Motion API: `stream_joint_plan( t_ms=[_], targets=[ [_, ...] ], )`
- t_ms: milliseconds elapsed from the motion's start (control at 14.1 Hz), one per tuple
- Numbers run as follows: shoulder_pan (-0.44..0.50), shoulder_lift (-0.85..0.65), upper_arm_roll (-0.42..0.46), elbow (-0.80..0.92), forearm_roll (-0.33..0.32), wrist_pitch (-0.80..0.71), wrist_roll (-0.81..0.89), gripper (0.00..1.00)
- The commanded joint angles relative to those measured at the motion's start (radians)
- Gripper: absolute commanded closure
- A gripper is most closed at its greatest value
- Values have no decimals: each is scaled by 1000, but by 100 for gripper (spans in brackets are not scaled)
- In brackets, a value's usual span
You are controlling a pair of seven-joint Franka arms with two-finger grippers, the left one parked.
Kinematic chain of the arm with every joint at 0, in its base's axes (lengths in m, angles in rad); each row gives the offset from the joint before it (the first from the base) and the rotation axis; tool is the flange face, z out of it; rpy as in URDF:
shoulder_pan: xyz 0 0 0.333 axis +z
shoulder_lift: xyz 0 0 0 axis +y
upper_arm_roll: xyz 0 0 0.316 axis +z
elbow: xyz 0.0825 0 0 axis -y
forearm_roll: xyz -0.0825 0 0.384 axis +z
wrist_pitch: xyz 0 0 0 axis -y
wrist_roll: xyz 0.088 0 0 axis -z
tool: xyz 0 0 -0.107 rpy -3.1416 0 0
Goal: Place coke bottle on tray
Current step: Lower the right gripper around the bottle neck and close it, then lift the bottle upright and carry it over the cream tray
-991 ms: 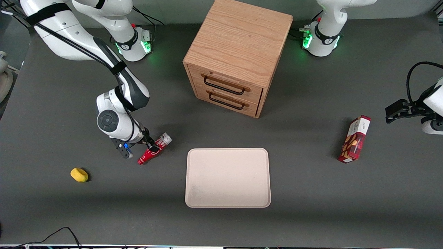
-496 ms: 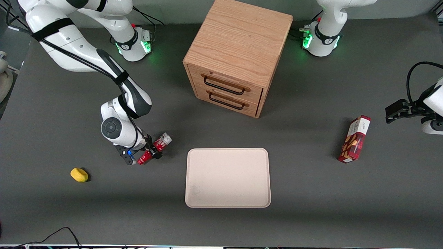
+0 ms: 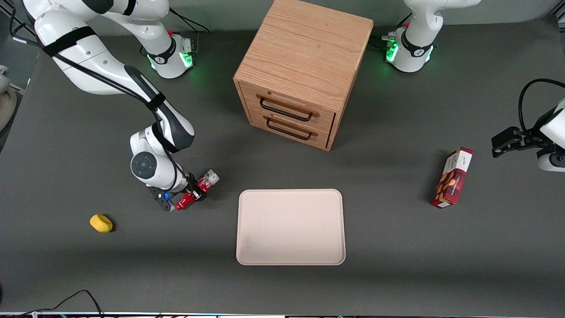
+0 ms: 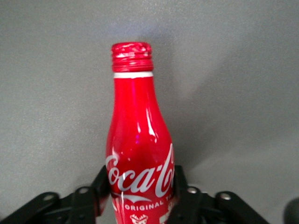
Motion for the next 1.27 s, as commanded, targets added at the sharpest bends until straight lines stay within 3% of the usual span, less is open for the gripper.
stream_joint_plan(
  t_ms=[0, 142, 425, 566, 708, 850, 920, 1204],
  targets=[
    [3, -1, 4, 20, -29, 2, 19, 100],
    [3, -32, 11, 56, -29, -29, 9, 100],
    [78, -3, 50, 388, -27, -348, -66, 100],
    [141, 54, 51, 556, -22, -400, -163, 100],
    [175, 129, 56, 697, -36, -464, -368, 100],
    [192, 230, 54, 823, -41, -485, -700, 100],
    [193, 274, 56, 869, -38, -479, -767, 100],
    [235, 379, 54, 897, 62, -387, -778, 100]
  ],
)
